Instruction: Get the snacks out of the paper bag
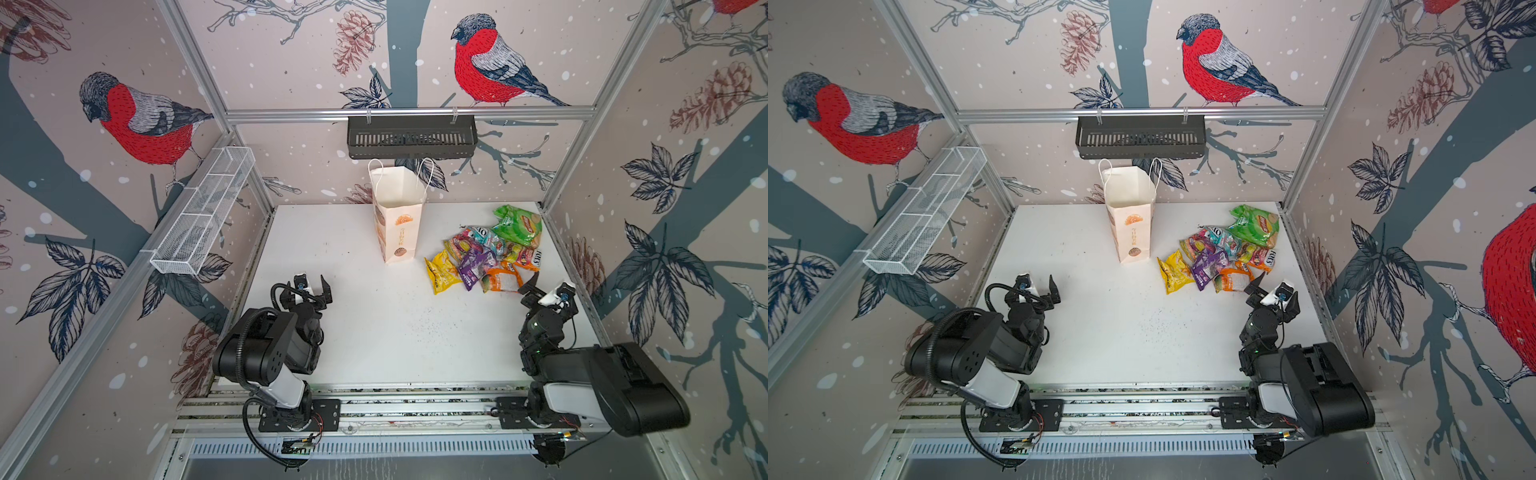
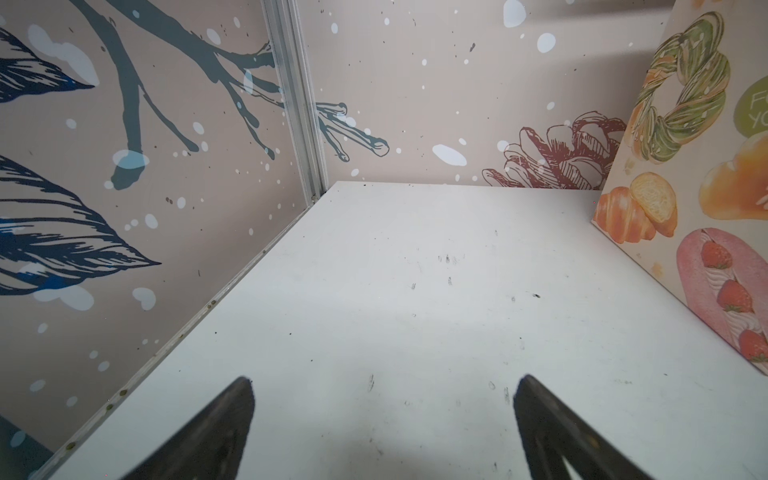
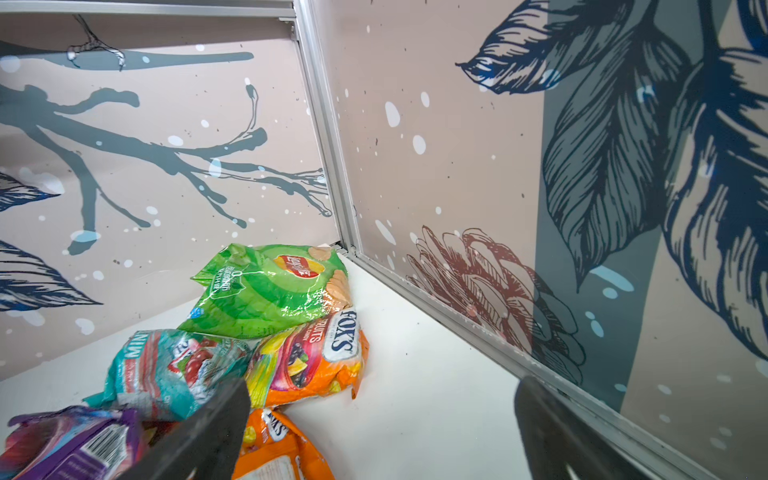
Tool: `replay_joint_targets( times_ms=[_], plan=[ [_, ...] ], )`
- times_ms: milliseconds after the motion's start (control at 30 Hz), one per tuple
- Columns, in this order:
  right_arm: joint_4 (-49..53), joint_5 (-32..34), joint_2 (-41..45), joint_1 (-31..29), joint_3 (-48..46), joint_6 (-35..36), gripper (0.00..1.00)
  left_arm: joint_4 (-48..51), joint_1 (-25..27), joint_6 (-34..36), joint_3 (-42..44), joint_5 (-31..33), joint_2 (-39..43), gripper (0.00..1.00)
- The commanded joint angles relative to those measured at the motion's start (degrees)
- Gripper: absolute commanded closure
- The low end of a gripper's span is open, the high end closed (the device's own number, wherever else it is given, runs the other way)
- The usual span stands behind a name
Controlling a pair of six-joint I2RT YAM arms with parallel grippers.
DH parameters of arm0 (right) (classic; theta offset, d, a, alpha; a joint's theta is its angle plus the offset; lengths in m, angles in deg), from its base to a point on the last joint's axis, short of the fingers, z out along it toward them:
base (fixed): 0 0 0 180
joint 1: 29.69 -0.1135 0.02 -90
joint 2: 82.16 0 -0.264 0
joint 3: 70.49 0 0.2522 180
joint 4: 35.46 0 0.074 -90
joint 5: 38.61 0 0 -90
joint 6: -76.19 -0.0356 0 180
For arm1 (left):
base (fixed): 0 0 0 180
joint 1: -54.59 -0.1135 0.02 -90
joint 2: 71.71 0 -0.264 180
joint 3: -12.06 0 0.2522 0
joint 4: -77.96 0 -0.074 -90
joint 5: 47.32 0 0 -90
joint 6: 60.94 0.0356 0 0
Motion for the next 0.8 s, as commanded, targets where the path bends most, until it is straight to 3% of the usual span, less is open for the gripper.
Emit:
replay_joint_targets(
  times_ms=[0,133,367,533,667,767],
  plan=[
    [-19.93,-0.16,-7.19,0.24,-4.19,2.48,0.0,-8.36,-0.04,0.68,-0.07,0.87,-0.15,0.02],
    [-12.03,-2.98,-3.83,-1.3,-2.3,4.46,0.0,-5.77,-0.01,0.7,-1.43,1.21,0.08,0.02],
    [-12.72,-6.14,-6.12,-0.83,-0.89,5.92,0.0,8.34,-0.99,-0.32,-7.82,-0.73,1.39,0.02],
    [-7.61,-8.84,-5.07,0.76,0.7,4.68,0.0,8.7,-1.18,-0.51,-7.94,-1.07,1.4,0.02],
    [-2.79,-16.35,-6.51,3.1,2.34,3.35,0.0,10.19,-2.1,-1.55,-8.61,-1.59,1.57,0.02],
    [-6.04,-15.74,-9.85,3.88,3.5,3.26,0.01,10.45,-2.5,-1.91,-8.72,-1.75,1.67,0.02]
  ],
)
